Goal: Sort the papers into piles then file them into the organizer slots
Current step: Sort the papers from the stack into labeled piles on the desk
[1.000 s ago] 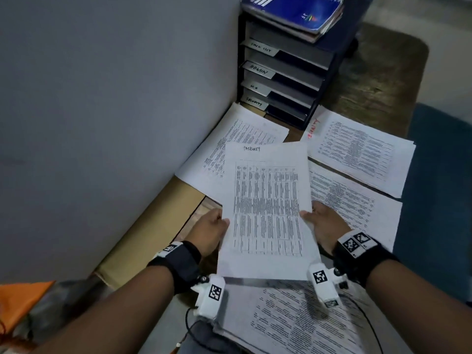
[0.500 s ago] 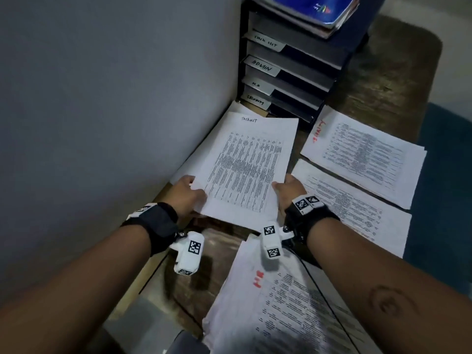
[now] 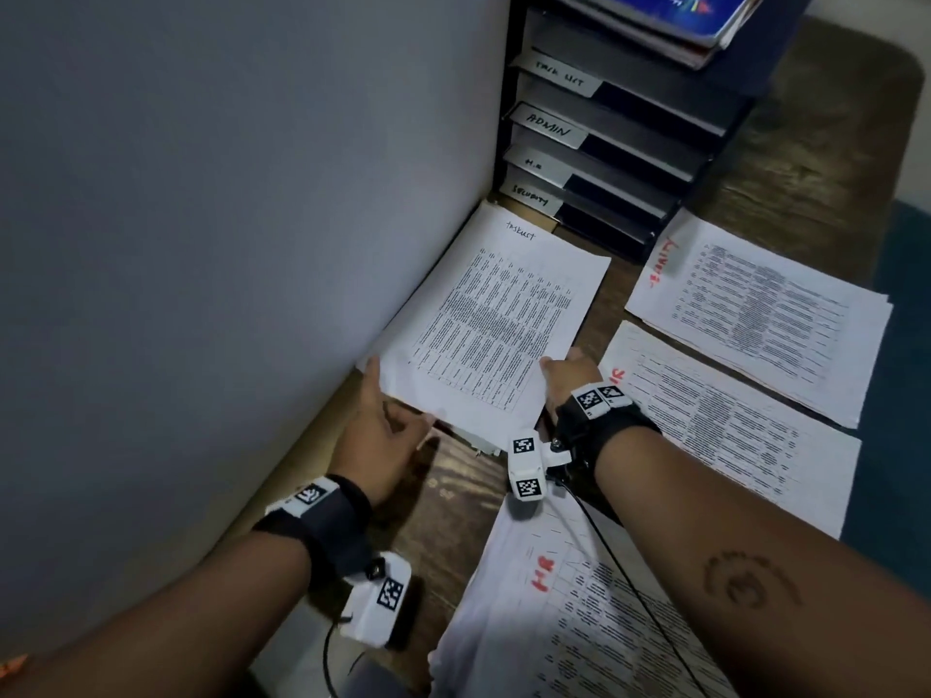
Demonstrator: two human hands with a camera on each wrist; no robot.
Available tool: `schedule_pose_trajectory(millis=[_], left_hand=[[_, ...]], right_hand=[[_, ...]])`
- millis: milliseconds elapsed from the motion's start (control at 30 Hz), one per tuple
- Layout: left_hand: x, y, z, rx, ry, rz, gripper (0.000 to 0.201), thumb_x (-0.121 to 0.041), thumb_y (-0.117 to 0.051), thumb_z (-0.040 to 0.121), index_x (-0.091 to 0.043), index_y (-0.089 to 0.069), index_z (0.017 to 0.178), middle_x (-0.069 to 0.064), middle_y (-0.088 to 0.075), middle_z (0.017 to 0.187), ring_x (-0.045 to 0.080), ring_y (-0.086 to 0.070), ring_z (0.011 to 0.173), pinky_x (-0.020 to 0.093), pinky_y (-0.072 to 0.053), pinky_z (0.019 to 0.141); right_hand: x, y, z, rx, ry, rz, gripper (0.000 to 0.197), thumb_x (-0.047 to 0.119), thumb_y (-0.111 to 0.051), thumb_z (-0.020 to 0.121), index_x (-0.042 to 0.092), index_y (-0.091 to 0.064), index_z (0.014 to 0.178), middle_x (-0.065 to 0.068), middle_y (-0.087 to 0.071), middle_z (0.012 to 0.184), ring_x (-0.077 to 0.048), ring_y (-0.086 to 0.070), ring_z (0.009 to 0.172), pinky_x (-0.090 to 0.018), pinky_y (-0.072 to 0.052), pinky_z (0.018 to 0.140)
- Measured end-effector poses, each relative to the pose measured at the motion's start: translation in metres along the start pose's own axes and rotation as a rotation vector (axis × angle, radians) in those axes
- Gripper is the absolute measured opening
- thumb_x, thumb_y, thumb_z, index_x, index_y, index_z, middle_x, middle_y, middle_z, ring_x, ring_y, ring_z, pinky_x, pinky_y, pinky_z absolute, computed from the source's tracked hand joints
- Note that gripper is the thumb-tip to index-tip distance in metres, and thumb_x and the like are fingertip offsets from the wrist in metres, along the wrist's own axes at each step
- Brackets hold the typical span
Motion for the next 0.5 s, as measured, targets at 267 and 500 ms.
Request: schedule_pose_trajectory(millis=[267, 500], left_hand=[[0.012, -0.014, -0.012, 0.152, -0.024, 0.167, 0.035, -0.031, -0.068, 0.089, -0.031, -0.045, 0.115, -0.003, -0.062, 0.087, 0.016, -0.064, 0.078, 0.042, -0.054, 0.075], [0.008, -0.018, -0.001, 0.177, -0.005, 0.124, 0.038, -0.032, -0.070, 0.087, -0.033, -0.048, 0.118, -0.004, -0.061, 0.105, 0.018, -0.065, 0.089, 0.039, -0.055, 0.082]], right_hand=[[0.003, -0.008, -0.011, -0.032, -0.010, 0.051, 0.030, 0.023, -0.054, 0.095, 0.008, -0.054, 0.120, -0.012, -0.063, 0.122, -0.031, -0.061, 0.107, -0.032, -0.049, 0.086], [-0.004, -0.009, -0.016, -0.095, -0.002, 0.118, 0.035, 0.010, -0.052, 0.096, 0.001, -0.049, 0.130, -0.019, -0.060, 0.126, -0.033, -0.059, 0.113, -0.027, -0.042, 0.076]])
Point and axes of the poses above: each hand's wrist, its own z-axis towards the middle knuckle, its own y-axis out of the back of the hand, x = y × z, the point moved 3 cm from there along z, towards the middle knuckle
